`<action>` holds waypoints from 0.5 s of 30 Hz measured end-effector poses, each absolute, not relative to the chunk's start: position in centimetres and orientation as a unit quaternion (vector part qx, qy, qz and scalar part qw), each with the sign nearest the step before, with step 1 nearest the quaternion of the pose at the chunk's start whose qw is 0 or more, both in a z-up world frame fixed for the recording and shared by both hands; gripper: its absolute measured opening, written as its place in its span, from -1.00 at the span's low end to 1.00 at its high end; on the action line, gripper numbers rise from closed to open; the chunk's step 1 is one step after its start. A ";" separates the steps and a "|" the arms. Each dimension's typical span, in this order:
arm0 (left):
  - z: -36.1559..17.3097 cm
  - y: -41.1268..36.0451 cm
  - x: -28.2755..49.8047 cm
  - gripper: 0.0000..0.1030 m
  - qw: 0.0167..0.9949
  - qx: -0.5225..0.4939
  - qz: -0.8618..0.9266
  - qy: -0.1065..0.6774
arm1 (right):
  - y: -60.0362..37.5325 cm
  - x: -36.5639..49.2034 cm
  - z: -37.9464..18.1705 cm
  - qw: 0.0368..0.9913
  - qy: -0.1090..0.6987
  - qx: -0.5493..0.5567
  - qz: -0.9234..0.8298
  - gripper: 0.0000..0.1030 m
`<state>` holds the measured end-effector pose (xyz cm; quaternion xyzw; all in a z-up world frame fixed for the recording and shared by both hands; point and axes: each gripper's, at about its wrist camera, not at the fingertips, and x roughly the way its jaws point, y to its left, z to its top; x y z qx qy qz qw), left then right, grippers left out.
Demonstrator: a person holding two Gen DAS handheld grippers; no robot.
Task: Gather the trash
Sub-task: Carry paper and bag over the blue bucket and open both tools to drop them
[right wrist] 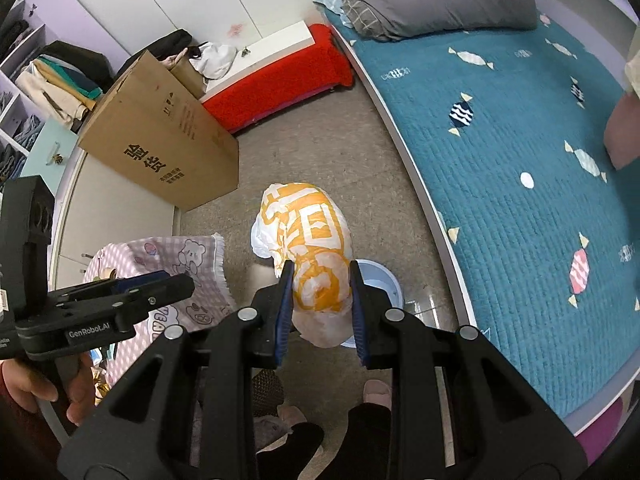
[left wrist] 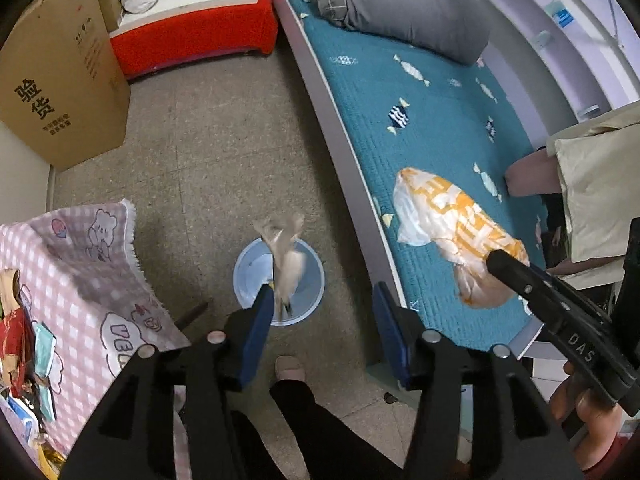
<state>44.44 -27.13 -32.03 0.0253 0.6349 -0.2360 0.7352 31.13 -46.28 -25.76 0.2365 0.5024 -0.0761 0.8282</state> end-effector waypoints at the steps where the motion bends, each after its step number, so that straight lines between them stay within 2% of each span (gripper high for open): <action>1: -32.0 -27.0 44.4 0.05 0.736 0.025 -0.233 0.636 | -46.4 31.2 -25.9 0.828 0.503 0.236 -0.075 -0.50; 15: -30.5 -22.9 44.0 0.12 0.757 -0.005 -0.183 0.627 | -44.2 32.2 -26.1 0.828 0.511 0.228 -0.042 -0.47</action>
